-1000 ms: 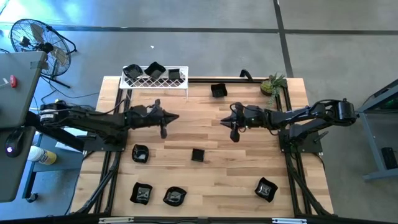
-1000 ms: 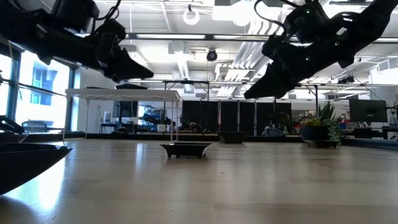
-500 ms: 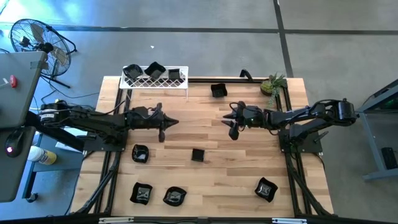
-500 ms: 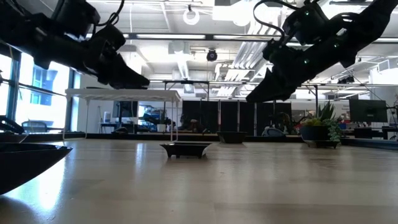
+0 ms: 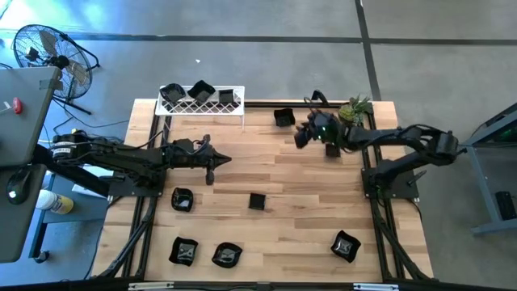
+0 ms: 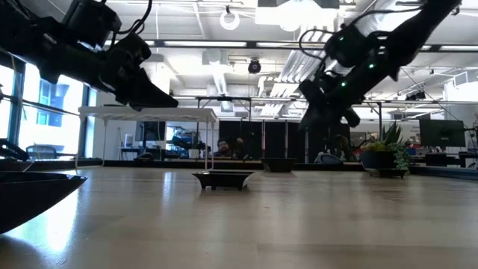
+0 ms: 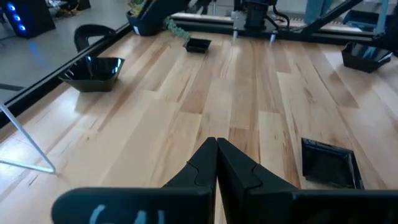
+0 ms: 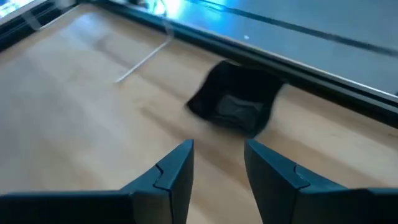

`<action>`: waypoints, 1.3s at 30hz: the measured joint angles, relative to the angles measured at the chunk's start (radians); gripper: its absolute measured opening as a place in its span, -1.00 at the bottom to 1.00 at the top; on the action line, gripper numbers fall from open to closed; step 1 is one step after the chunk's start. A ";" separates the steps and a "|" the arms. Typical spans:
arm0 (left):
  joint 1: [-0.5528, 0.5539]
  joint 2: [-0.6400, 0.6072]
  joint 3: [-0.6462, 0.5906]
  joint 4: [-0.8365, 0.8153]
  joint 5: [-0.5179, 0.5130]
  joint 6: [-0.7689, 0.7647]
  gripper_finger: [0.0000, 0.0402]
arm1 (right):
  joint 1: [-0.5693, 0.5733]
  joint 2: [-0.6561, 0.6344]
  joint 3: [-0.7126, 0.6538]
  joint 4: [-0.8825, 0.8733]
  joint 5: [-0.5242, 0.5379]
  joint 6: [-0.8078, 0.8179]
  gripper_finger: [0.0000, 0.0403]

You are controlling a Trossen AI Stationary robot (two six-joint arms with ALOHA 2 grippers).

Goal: Pick & Place Mini shaped plates
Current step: Stack the black distorted square plate on top of the black distorted square plate on the shelf

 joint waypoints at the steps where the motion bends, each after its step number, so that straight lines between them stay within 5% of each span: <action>1: 0.000 0.000 0.000 0.005 0.000 0.001 -0.99 | -0.025 0.025 0.016 -0.001 -0.012 0.012 -0.30; 8: 0.000 0.000 0.001 0.071 -0.001 0.029 -0.99 | -0.149 0.211 0.125 -0.009 -0.060 0.084 -0.28; 20: 0.000 0.000 0.001 0.095 0.000 0.032 -0.99 | -0.181 0.416 0.270 -0.085 -0.086 0.125 -0.42; 34: 0.000 0.000 0.001 0.059 0.028 0.002 -0.99 | -0.142 0.436 0.283 -0.070 -0.073 0.146 -0.96; 39: -0.001 0.000 0.001 0.003 0.047 -0.011 -0.99 | -0.132 0.431 0.283 -0.051 -0.073 0.152 -0.96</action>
